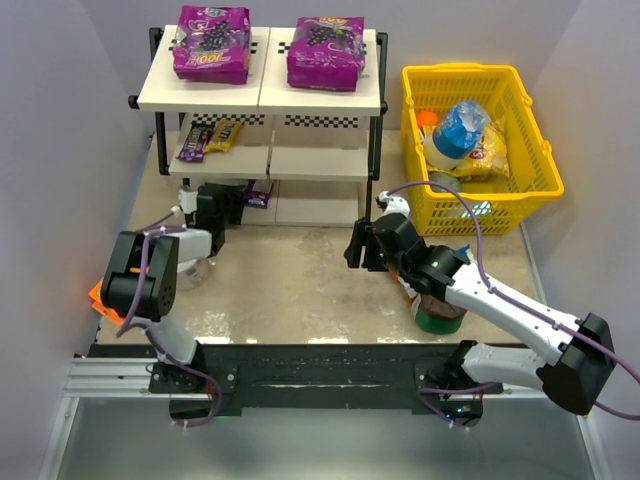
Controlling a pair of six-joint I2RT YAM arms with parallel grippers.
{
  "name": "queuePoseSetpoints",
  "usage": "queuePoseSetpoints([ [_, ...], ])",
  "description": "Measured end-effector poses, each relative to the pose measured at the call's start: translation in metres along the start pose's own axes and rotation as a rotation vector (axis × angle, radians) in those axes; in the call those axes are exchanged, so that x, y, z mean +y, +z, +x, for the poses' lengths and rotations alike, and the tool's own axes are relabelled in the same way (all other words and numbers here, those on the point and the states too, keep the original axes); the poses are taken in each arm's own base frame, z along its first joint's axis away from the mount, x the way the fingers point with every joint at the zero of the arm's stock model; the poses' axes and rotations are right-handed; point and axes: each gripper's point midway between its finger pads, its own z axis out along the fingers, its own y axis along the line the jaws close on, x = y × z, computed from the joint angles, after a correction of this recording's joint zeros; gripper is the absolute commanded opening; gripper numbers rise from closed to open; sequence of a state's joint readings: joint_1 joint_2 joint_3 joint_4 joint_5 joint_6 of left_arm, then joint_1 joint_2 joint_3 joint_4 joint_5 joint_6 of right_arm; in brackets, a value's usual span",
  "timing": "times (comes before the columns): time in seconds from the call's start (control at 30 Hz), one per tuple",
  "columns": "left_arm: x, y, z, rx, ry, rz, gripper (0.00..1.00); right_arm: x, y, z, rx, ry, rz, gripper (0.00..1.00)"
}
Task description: Place and organize the candy bags onto the shelf
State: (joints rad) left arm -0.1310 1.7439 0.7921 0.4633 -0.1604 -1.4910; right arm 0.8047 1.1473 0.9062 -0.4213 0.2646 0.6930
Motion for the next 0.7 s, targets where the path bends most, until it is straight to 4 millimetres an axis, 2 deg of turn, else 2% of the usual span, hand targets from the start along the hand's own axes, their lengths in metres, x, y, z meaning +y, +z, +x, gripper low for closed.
queuePoseSetpoints([
  [0.13, -0.005, -0.024, -0.004, -0.002, -0.001, 0.030, 0.61, -0.002, 0.000, 0.001, 0.000, 0.006, 0.011, 0.70],
  [0.37, 0.014, -0.069, 0.010, 0.040, 0.068, 0.035, 0.61, -0.017, 0.007, 0.005, 0.008, 0.011, 0.075, 0.70],
  [0.5, 0.015, -0.097, 0.025, 0.083, 0.174, 0.056, 0.64, -0.042, 0.021, 0.008, 0.025, 0.008, 0.178, 0.72],
  [0.7, -0.005, -0.140, 0.053, 0.177, 0.371, 0.176, 0.68, -0.090, 0.039, 0.021, 0.060, -0.058, 0.403, 0.72],
])
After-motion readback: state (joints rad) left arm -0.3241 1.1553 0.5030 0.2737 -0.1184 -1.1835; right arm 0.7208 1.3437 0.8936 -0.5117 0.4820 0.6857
